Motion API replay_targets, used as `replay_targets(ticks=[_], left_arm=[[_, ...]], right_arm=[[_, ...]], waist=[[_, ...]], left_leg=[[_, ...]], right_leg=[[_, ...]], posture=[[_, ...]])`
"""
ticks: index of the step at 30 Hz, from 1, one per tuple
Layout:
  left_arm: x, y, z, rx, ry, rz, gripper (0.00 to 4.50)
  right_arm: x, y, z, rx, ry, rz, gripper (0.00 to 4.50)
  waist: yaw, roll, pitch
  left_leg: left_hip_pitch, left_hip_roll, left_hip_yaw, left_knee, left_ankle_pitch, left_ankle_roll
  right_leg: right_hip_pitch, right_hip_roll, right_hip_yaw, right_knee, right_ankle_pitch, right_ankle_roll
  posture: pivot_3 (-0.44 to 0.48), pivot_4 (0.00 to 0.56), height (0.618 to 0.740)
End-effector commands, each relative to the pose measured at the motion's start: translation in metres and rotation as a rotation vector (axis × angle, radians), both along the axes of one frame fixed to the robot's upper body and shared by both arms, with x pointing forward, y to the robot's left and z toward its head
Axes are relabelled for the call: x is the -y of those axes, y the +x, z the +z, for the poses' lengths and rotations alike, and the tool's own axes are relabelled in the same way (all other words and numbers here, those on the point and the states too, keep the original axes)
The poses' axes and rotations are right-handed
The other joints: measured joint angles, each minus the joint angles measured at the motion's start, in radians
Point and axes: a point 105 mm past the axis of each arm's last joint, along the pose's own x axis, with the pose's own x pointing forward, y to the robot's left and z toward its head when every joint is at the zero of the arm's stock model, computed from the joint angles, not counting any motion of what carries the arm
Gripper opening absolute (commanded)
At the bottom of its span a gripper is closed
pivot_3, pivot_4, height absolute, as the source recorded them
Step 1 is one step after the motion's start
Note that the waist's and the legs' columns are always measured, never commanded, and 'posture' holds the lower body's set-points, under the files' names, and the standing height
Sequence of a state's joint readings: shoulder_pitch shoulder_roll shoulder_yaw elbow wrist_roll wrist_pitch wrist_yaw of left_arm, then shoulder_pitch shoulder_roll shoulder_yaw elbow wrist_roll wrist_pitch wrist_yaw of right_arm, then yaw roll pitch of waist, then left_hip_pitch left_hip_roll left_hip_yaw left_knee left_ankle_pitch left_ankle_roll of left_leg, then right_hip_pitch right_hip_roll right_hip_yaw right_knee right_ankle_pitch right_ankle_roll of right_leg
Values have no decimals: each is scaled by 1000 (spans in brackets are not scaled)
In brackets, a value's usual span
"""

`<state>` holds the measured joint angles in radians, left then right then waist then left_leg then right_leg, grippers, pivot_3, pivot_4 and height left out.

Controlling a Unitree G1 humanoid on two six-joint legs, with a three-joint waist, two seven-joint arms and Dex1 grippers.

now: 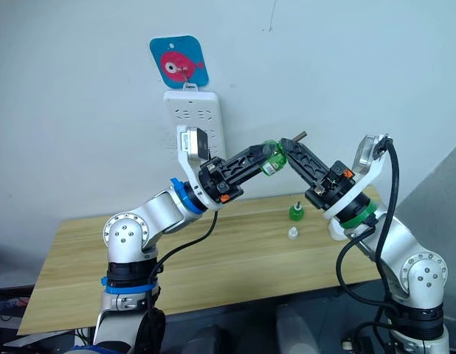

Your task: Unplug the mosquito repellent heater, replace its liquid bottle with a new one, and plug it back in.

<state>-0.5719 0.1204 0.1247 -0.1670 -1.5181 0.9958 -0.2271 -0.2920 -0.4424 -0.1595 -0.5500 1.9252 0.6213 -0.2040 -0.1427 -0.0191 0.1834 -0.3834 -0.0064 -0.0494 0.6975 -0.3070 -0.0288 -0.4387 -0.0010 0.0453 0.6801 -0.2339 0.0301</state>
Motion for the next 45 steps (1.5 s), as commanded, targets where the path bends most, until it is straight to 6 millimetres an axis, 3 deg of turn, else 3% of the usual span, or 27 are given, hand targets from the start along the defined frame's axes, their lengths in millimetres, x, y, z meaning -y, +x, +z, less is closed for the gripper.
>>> replay_targets(ticks=[1,16,21,23,32,45], left_arm=[[2,-9,8,28,-26,-40,2395],[-3,-4,9,-53,-86,-62,2395],[-2,-5,3,-33,-34,-41,3943],[-3,-9,4,-25,-41,-61,4220],[-1,-16,2,-23,-45,-88,4220],[-2,-9,3,-28,-73,-73,4220]], right_arm=[[-3,-8,7,44,-2,16,792],[-6,-8,6,51,5,19,792],[-5,-8,5,51,5,13,792],[-5,-7,5,51,5,11,792],[-6,-7,6,51,7,12,792],[-7,-7,6,51,8,18,792]], waist=[[0,0,0],[0,0,0],[0,0,0],[0,0,0],[0,0,0],[0,0,0]], left_leg=[[0,0,0,0,0,0],[0,0,-1,0,0,0],[0,0,0,0,0,0],[0,0,0,0,0,0],[0,0,0,0,0,0],[0,0,0,0,0,0]], right_leg=[[0,0,0,0,0,0],[0,0,0,0,0,0],[0,0,0,0,0,0],[0,0,0,0,0,0],[0,0,0,0,0,0],[0,0,0,0,0,0]], posture=[[-224,127,730],[-224,127,730],[-226,126,730],[-226,126,730],[-222,127,730],[-221,125,730]])
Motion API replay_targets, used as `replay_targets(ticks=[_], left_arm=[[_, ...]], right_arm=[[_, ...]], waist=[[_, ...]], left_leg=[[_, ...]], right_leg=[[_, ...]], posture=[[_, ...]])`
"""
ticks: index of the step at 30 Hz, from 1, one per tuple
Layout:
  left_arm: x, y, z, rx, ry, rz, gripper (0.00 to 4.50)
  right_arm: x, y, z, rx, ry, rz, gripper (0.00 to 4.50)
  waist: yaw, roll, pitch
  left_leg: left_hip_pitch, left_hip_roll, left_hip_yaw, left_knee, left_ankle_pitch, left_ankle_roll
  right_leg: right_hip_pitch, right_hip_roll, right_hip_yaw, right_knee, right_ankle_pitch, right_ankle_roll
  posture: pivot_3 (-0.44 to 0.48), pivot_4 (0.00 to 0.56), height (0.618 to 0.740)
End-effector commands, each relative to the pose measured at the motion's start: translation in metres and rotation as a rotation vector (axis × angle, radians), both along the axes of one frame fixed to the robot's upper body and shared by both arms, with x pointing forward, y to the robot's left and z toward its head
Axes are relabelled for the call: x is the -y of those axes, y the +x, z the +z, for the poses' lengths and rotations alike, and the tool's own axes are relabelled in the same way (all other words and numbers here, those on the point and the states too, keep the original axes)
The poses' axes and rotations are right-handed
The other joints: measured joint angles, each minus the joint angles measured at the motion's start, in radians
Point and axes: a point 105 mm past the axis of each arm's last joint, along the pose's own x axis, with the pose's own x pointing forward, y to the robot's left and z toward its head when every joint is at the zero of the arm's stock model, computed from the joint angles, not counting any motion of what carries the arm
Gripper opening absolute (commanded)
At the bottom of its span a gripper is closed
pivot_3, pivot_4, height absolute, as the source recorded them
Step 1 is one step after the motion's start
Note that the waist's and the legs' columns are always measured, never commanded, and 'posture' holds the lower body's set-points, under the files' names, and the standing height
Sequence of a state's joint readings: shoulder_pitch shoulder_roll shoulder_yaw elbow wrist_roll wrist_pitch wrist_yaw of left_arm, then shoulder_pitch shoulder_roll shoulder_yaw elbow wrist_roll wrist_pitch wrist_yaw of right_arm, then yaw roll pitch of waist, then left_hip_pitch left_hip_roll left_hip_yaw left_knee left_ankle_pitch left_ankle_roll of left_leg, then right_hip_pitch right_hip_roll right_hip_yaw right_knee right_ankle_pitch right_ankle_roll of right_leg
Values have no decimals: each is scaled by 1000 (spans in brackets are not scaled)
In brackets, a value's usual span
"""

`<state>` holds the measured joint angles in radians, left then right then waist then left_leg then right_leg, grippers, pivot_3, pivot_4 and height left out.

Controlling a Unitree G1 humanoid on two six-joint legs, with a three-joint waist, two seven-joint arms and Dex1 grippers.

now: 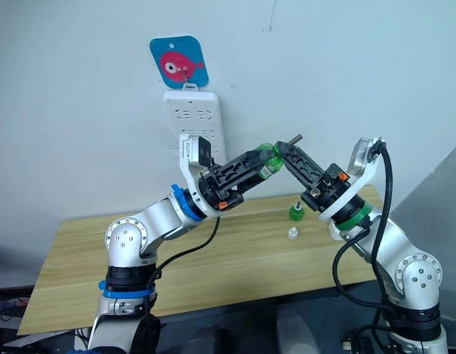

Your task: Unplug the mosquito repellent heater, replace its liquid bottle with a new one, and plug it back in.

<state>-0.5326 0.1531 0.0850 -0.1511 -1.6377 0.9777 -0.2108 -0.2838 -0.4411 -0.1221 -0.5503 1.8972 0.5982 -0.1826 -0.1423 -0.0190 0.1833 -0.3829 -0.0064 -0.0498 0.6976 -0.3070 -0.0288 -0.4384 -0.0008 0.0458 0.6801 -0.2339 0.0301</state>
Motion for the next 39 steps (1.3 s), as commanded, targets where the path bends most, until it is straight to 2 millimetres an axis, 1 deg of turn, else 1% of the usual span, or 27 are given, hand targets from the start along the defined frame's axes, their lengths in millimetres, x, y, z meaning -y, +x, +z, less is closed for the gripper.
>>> replay_targets(ticks=[1,4,8,15,17,19,20,21,24,25,26,29,33,35,37,39], left_arm=[[0,-2,10,36,-32,-11,4220],[1,-2,10,33,-35,-13,3583],[3,-4,10,35,-36,-27,2402],[3,-3,8,34,-27,-15,2352],[3,-3,7,35,-22,-10,2352],[2,-3,6,35,-19,-6,2352],[2,-3,5,37,-15,-3,2352],[1,-3,4,41,-9,0,2352],[-5,-3,3,53,11,12,2352],[-8,-3,2,57,20,18,2352],[-11,-2,1,59,32,26,2352],[-22,1,-6,73,89,53,2352],[-35,-3,-26,129,233,81,2352],[-41,-7,-40,185,335,95,2352],[-44,-11,-52,235,416,102,2352],[-47,-13,-60,266,458,118,2352]], right_arm=[[-3,-7,10,53,10,11,792],[-3,-8,11,54,11,13,792],[-4,-8,11,56,11,15,792],[-6,-10,10,51,12,27,792],[-5,-10,10,44,25,24,1520],[-1,-8,8,37,26,-1,2141],[2,-4,5,27,8,-30,2547],[7,-1,2,17,-6,-58,2861],[27,5,-11,-14,-93,-154,3948],[36,7,-16,-28,-142,-190,4342],[44,7,-20,-43,-177,-222,4500],[64,2,-36,-60,-395,-277,4500],[82,-8,-51,-34,-717,-297,4500],[92,-6,-59,-32,-905,-318,4500],[101,-3,-67,-39,-1071,-328,4500],[107,-1,-74,-51,-1191,-324,4500]], waist=[[0,0,0],[0,0,0],[0,0,0],[0,0,0],[0,0,0],[0,0,0],[0,0,0],[0,0,0],[2,0,0],[2,0,0],[3,0,0],[3,0,0],[2,-1,2],[1,-1,3],[2,-1,6],[4,-1,8]], left_leg=[[0,0,0,0,0,0],[0,0,0,0,0,0],[0,0,0,0,0,0],[0,0,0,0,0,0],[0,0,0,0,0,0],[0,0,0,0,0,0],[0,0,0,0,0,0],[0,0,0,0,0,0],[0,0,0,0,0,0],[0,0,0,0,0,0],[0,-1,0,0,0,0],[0,-1,2,0,0,0],[1,-1,4,-1,0,1],[2,-1,6,-2,-1,1],[3,0,8,-2,-1,1],[5,0,10,-2,-1,1]], right_leg=[[0,0,0,0,0,0],[0,0,0,0,0,0],[0,0,0,0,0,0],[0,0,0,0,0,0],[0,0,0,0,0,0],[0,0,0,0,0,0],[0,0,0,0,0,0],[0,0,0,0,0,0],[0,0,0,0,0,0],[0,0,1,0,0,0],[0,0,1,0,0,0],[0,1,1,0,0,0],[1,4,1,-1,-1,1],[2,6,3,-1,-3,5],[2,8,4,-2,-4,5],[2,9,5,-2,-4,4]], posture=[[-222,124,730],[-222,124,730],[-222,124,730],[-223,120,730],[-222,120,730],[-221,123,730],[-221,123,730],[-220,124,730],[-218,130,730],[-216,139,730],[-217,149,730],[-221,161,730],[-230,192,730],[-230,211,730],[-229,217,730],[-226,232,730]])
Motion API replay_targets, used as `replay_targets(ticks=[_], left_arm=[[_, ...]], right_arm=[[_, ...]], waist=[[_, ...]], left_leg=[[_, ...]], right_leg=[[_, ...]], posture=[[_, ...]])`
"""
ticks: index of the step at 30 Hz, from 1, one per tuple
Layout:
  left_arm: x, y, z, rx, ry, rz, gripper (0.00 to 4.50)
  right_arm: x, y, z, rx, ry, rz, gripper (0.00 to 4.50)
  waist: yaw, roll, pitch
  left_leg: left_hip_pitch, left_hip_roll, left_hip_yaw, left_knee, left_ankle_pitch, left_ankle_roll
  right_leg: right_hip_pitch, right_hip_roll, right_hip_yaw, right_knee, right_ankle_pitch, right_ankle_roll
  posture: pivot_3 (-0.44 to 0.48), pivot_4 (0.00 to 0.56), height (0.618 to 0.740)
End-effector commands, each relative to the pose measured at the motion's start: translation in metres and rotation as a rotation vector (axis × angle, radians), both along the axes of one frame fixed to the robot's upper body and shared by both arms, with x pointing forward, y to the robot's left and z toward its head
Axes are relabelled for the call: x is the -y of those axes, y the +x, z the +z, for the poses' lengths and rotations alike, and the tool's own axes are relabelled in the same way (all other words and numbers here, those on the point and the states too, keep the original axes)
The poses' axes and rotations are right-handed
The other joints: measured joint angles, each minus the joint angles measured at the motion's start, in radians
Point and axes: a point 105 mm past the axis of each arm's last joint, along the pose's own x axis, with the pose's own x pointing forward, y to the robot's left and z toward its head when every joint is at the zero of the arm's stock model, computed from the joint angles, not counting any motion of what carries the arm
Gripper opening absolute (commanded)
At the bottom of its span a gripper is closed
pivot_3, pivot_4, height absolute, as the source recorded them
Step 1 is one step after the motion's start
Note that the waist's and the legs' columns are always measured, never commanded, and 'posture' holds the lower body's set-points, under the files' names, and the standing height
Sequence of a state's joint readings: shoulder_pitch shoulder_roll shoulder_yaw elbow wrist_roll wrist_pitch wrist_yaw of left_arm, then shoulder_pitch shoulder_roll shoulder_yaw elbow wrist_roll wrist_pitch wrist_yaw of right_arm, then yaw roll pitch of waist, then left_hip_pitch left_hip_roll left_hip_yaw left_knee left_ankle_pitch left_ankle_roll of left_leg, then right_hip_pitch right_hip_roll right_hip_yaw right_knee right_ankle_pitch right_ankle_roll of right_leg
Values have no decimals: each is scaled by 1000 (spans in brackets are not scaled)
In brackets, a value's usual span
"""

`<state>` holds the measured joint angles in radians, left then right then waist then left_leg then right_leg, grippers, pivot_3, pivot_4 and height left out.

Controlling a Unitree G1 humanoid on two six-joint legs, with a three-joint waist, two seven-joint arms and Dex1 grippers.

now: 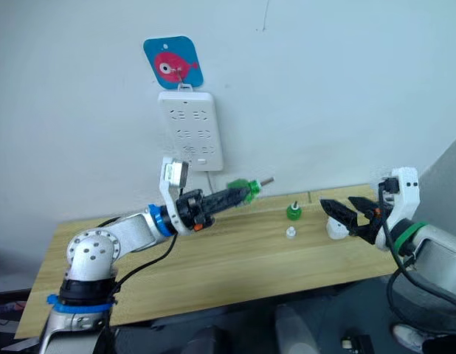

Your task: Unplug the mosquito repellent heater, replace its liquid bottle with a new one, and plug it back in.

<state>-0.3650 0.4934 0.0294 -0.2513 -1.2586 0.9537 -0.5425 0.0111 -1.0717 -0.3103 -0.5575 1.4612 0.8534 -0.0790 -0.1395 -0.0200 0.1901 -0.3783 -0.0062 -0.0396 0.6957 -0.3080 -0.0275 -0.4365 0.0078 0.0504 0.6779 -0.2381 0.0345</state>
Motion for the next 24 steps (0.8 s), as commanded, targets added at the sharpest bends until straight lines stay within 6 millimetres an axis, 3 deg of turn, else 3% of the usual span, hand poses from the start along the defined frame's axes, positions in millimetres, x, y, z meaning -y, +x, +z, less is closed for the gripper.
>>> replay_targets(ticks=[1,5,11,17,24], left_arm=[[1,-8,1,113,43,-18,2352],[-11,1,-21,211,181,87,2352],[-16,1,-32,290,250,124,2352],[-18,-5,-35,300,259,132,2352],[-20,-9,-37,304,267,146,2352]], right_arm=[[3,1,-3,-4,-163,16,4500],[30,18,-37,-283,-316,-64,4500],[43,51,-65,-428,-349,-173,4500],[46,75,-79,-498,-384,-180,4500],[54,91,-91,-535,-428,-160,4500]], waist=[[3,-1,3],[6,-6,24],[19,-8,54],[31,-6,81],[45,-7,97]], left_leg=[[1,0,0,0,0,0],[1,2,1,0,0,0],[-2,4,3,0,-1,1],[-4,3,2,1,-3,6],[-5,2,0,1,-4,7]], right_leg=[[0,0,0,0,0,0],[2,-1,5,-1,0,0],[-4,-1,13,-1,3,-5],[-6,-8,13,-2,3,-4],[-6,-10,10,-2,3,-4]], posture=[[-226,232,730],[-217,273,730],[-191,303,730],[-152,319,730],[-115,323,730]])
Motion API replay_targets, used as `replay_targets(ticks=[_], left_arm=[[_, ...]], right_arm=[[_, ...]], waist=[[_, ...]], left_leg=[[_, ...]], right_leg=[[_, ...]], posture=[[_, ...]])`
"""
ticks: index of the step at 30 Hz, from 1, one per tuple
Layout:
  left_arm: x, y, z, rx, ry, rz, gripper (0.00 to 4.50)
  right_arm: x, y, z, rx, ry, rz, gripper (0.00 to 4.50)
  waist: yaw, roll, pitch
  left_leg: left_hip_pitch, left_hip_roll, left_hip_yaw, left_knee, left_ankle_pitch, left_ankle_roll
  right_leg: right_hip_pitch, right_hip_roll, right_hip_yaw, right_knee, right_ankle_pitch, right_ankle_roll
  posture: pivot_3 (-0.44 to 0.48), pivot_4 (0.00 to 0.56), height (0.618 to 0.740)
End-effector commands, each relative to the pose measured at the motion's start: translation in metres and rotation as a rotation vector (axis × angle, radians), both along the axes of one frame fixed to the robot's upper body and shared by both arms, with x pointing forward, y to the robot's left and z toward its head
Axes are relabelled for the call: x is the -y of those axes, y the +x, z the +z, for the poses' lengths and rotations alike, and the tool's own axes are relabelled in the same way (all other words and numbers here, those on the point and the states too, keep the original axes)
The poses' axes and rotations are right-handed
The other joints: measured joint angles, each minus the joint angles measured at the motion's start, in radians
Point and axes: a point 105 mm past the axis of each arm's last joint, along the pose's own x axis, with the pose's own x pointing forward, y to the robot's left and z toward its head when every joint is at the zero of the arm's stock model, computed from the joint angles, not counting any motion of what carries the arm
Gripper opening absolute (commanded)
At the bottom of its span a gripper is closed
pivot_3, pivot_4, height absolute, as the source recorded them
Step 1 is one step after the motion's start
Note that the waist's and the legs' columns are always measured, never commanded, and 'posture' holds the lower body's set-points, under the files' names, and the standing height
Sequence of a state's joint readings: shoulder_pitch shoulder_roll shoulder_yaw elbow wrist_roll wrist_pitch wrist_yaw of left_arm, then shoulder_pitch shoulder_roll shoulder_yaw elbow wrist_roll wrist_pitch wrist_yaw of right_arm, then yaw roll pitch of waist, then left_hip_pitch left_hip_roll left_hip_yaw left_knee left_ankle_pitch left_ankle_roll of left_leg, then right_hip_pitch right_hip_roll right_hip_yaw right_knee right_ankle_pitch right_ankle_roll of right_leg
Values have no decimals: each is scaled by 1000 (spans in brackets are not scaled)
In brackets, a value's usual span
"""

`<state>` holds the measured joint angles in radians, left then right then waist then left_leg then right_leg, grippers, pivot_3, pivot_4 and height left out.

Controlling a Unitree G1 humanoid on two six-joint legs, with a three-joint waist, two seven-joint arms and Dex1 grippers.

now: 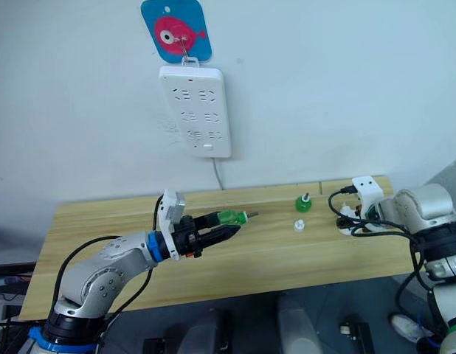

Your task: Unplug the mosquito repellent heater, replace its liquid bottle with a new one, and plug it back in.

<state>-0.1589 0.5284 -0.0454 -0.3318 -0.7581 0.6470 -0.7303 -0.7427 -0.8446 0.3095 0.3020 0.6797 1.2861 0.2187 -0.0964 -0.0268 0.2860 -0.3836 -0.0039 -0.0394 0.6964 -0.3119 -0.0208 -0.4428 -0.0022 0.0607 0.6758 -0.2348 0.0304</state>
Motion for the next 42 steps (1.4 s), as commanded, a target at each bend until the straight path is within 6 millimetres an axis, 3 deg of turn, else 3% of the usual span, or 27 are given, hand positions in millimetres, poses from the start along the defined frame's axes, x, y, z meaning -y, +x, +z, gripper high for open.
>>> replay_targets(ticks=[1,9,12,15,20,24,29,33,37,42], left_arm=[[1,-4,12,63,-6,-5,2352],[1,-6,9,67,-2,-5,2352],[2,-7,8,69,2,-10,2352],[4,-7,7,72,5,-15,2352],[6,-6,5,77,8,-22,2352],[7,-6,7,88,6,-60,2352],[7,-3,24,63,-52,-148,2352],[7,-4,47,3,-123,-258,2352],[1,-2,73,-60,-172,-353,2352],[-3,1,98,-42,-144,-447,2352]], right_arm=[[5,7,1,9,-20,15,4500],[12,17,-8,-12,-19,17,4500],[12,18,-9,-17,-13,23,3961],[10,19,-11,-25,-4,26,2951],[9,18,-8,-22,8,28,2951],[12,10,22,48,58,45,2951],[-1,-31,73,181,160,213,2951],[-29,-71,113,314,351,358,2951],[-64,-93,155,621,589,513,2951],[-97,-110,167,714,725,659,2951]], waist=[[3,0,3],[7,1,8],[8,1,9],[8,0,9],[8,0,9],[10,1,9],[17,4,7],[14,4,7],[5,4,4],[1,4,0]], left_leg=[[0,0,0,0,0,0],[0,0,0,0,0,0],[0,0,-1,0,0,0],[0,0,-1,0,0,0],[0,0,-1,0,0,0],[-1,0,-2,0,0,0],[-10,-1,-11,2,0,-1],[-13,-1,-15,2,1,-1],[-12,-1,-13,3,1,-2],[-10,-2,-12,3,3,-5]], right_leg=[[0,0,0,0,0,0],[0,0,0,1,0,0],[0,-1,-1,1,0,0],[0,-1,-1,1,0,0],[0,-1,-1,1,0,0],[0,-1,-2,1,0,0],[-4,-4,-15,0,0,0],[-5,-5,-19,-1,0,0],[-5,-4,-21,2,0,0],[-4,-3,-20,4,0,0]], posture=[[-111,323,730],[-93,320,730],[-90,316,730],[-89,309,730],[-103,301,730],[-122,278,730],[-152,254,730],[-177,237,730],[-203,211,730],[-205,184,730]])
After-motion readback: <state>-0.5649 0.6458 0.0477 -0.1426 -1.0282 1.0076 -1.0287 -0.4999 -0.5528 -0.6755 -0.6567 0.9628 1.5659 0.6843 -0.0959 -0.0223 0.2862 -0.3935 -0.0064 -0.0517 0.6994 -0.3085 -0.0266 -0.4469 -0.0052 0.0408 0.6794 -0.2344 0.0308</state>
